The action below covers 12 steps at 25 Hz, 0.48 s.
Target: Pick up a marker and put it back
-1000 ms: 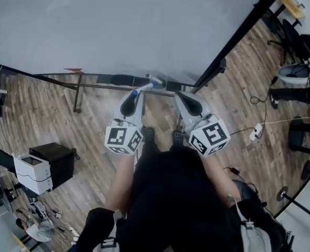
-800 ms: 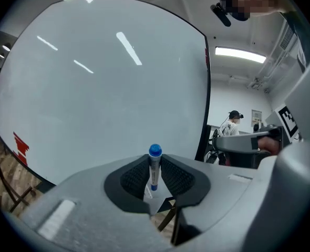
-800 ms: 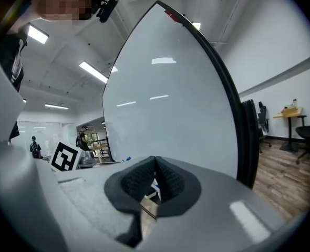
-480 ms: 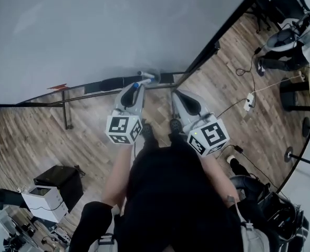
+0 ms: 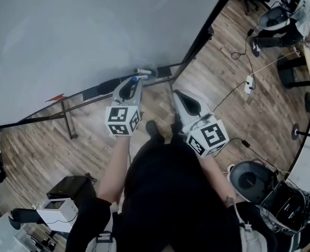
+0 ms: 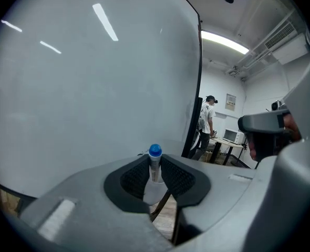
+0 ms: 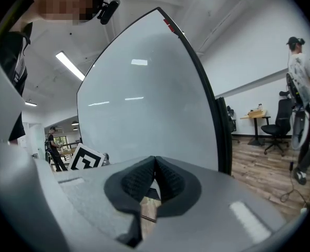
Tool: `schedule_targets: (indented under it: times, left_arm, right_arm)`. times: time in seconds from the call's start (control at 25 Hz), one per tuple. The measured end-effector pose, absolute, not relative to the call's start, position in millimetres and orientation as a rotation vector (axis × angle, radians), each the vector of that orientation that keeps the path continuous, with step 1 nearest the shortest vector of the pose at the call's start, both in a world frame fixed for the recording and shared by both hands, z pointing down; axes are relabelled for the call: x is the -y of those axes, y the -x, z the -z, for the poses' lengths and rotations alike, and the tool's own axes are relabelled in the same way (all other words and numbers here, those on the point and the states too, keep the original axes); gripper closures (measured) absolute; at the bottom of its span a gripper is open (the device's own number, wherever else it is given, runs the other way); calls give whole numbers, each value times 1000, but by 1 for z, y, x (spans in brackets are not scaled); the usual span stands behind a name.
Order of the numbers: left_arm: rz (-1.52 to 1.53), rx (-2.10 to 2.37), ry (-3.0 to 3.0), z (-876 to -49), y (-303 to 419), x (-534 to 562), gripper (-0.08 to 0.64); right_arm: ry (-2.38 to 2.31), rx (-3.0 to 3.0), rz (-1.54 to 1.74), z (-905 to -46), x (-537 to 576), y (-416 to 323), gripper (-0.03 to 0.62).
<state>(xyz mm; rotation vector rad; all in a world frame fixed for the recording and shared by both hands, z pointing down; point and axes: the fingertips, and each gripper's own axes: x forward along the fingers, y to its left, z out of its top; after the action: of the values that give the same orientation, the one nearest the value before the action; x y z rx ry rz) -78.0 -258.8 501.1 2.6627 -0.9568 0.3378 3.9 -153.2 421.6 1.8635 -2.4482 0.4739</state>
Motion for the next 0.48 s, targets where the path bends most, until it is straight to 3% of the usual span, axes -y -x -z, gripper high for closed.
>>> schedule_targets:
  times: [0.48]
  left_arm:
    - [-380,909,-2671,-515,67,261,482]
  right_arm:
    - [-1927,2394,-508,-432,147,-13,591]
